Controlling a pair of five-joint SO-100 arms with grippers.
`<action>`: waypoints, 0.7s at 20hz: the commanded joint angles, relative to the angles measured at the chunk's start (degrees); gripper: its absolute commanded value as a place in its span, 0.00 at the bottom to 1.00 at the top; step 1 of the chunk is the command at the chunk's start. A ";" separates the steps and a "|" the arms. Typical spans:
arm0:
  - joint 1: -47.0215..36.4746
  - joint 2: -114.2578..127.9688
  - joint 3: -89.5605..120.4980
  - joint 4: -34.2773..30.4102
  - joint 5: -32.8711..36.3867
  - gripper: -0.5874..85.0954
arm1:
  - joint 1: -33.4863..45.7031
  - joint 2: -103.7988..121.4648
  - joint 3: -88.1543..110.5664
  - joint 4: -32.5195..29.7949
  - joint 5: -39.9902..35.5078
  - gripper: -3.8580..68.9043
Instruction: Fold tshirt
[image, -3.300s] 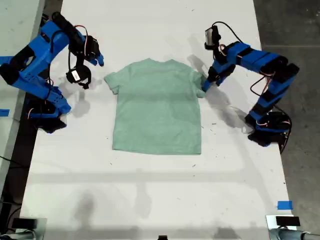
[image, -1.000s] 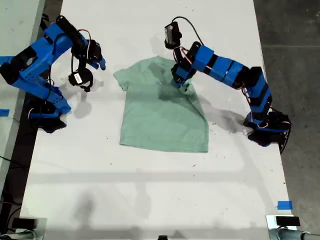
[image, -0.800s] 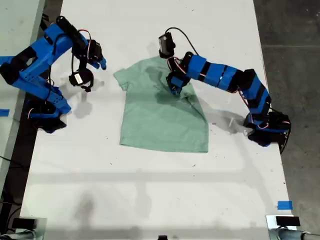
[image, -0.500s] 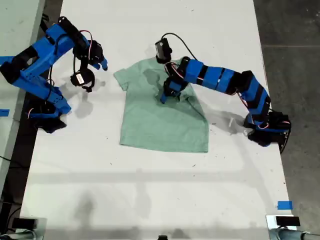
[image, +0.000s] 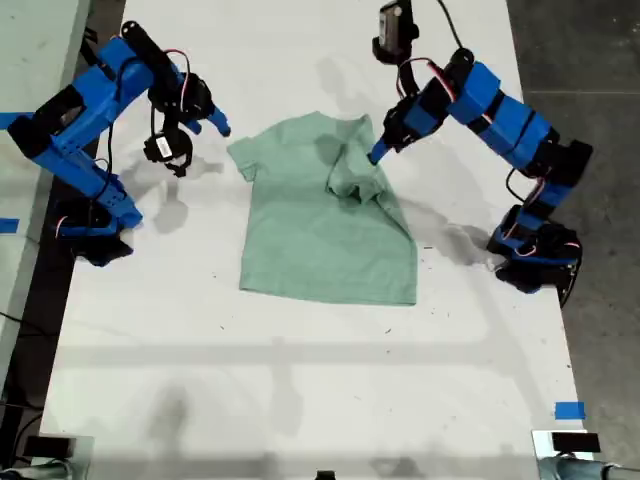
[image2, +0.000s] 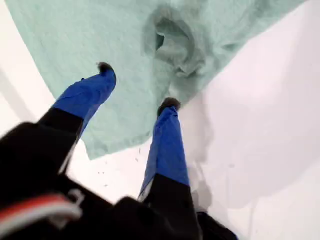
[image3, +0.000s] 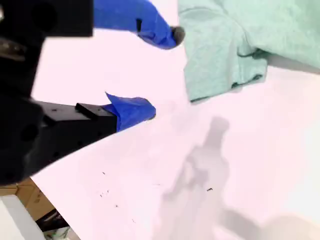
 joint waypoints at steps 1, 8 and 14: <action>1.93 0.26 -8.00 0.44 0.53 0.34 | 0.79 11.69 9.14 -2.11 -0.18 0.32; 0.09 -8.96 -8.79 -3.60 4.66 0.42 | 1.67 33.93 32.52 -8.35 2.37 0.31; -1.41 -25.66 -10.02 -13.36 5.01 0.42 | 1.76 40.69 39.64 -8.35 2.46 0.31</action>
